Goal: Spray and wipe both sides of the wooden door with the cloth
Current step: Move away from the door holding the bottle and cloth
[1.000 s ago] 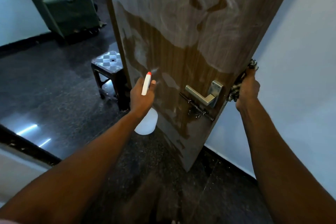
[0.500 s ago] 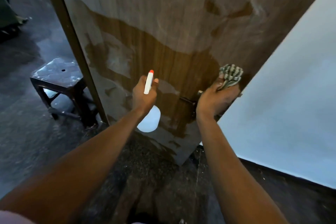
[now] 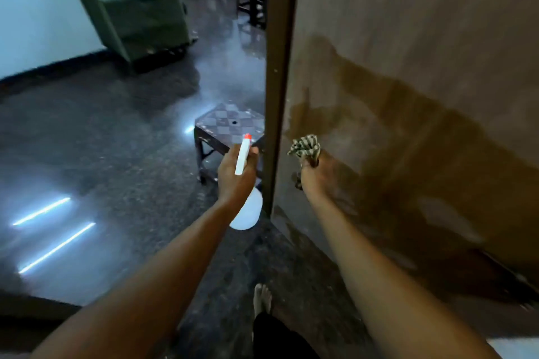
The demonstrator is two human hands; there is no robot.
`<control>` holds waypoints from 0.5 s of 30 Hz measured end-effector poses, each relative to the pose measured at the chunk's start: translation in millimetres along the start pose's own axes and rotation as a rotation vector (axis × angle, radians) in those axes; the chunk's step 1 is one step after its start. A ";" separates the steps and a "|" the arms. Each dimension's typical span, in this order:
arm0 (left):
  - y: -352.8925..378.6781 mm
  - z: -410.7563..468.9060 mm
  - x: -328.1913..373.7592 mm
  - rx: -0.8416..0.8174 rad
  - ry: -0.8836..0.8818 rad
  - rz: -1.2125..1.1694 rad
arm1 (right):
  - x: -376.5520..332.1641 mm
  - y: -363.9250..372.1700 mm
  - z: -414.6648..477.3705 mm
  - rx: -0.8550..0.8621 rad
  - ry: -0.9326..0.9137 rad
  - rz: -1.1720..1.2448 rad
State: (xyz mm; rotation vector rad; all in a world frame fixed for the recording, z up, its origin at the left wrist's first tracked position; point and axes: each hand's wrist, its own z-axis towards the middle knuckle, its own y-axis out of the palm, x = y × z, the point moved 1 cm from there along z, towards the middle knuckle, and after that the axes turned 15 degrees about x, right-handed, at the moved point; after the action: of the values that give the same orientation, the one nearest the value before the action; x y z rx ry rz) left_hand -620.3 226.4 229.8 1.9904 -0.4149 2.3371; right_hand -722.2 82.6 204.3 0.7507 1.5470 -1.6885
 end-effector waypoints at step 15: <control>18.7 303.6 -82.3 0.169 -0.211 -0.118 | -25.5 388.8 111.8 -0.429 0.790 0.411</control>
State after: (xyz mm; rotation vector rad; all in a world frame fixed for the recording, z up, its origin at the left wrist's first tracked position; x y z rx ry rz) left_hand -317.4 149.9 188.4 2.2790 -0.1053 2.1665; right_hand -384.5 -35.2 13.5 1.4736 1.9898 -0.7295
